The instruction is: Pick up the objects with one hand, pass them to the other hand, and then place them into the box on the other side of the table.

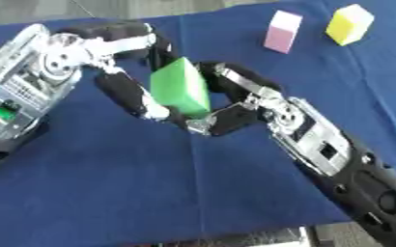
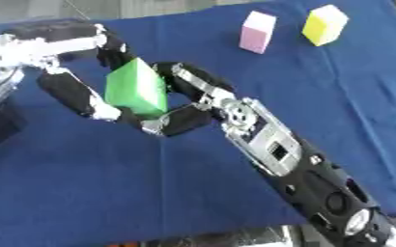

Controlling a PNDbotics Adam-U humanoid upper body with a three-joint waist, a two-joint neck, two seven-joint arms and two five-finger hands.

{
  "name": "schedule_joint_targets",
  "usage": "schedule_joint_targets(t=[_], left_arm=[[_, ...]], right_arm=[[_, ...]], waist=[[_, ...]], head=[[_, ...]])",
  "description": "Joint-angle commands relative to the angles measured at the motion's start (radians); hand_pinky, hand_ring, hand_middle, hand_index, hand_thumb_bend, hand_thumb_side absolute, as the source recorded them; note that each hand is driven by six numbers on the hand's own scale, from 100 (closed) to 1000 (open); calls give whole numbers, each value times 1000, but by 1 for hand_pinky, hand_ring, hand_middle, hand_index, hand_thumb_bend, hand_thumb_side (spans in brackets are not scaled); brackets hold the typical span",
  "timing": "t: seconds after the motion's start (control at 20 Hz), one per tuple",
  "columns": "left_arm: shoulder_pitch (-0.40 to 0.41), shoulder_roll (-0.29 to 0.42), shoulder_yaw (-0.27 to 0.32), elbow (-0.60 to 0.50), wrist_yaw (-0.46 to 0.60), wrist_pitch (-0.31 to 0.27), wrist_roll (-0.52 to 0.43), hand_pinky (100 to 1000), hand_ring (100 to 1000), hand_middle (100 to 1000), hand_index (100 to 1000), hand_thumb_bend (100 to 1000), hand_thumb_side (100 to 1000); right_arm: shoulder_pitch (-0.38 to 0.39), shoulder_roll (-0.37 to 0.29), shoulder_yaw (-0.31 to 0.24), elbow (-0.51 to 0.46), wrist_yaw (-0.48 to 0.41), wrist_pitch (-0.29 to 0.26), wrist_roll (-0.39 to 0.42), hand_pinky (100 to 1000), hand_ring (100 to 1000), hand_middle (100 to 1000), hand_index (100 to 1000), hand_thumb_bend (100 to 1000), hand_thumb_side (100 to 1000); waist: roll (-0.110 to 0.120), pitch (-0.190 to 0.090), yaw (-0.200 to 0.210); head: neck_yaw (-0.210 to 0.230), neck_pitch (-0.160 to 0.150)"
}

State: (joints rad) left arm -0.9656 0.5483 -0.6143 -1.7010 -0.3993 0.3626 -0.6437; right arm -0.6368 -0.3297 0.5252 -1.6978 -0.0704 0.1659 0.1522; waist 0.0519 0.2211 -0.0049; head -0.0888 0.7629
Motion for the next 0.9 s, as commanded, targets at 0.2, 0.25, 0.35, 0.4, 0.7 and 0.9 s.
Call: schedule_joint_targets(t=[0.2,0.25,0.35,0.4,0.7,0.9], left_arm=[[-7,18,8,6,15,9,18,718,632,554,671,359,277],[-7,18,8,5,18,10,19,716,628,547,662,344,269],[-6,19,8,2,25,13,22,714,623,540,653,336,265],[-6,19,8,2,27,14,23,714,623,540,653,336,265],[-3,19,9,0,39,27,39,696,583,476,563,290,257],[-1,20,8,-2,45,31,42,692,573,464,533,277,254]], right_arm=[[-23,4,10,-36,-5,-2,8,776,664,506,518,106,108],[-23,4,10,-36,-4,-2,8,776,665,507,518,103,110],[-23,5,10,-36,-4,-1,8,777,665,507,519,101,111],[-23,5,10,-36,-4,-1,8,777,665,507,519,101,111],[-22,5,10,-36,1,5,9,779,673,515,528,141,127],[-23,5,10,-34,8,12,13,782,690,532,549,210,140]], waist=[[7,-25,-1],[7,-25,-1],[7,-25,-1],[7,-25,-1],[7,-25,-2],[7,-25,-3]], head=[[2,2],[2,3],[2,3],[2,3],[1,3],[1,4]])
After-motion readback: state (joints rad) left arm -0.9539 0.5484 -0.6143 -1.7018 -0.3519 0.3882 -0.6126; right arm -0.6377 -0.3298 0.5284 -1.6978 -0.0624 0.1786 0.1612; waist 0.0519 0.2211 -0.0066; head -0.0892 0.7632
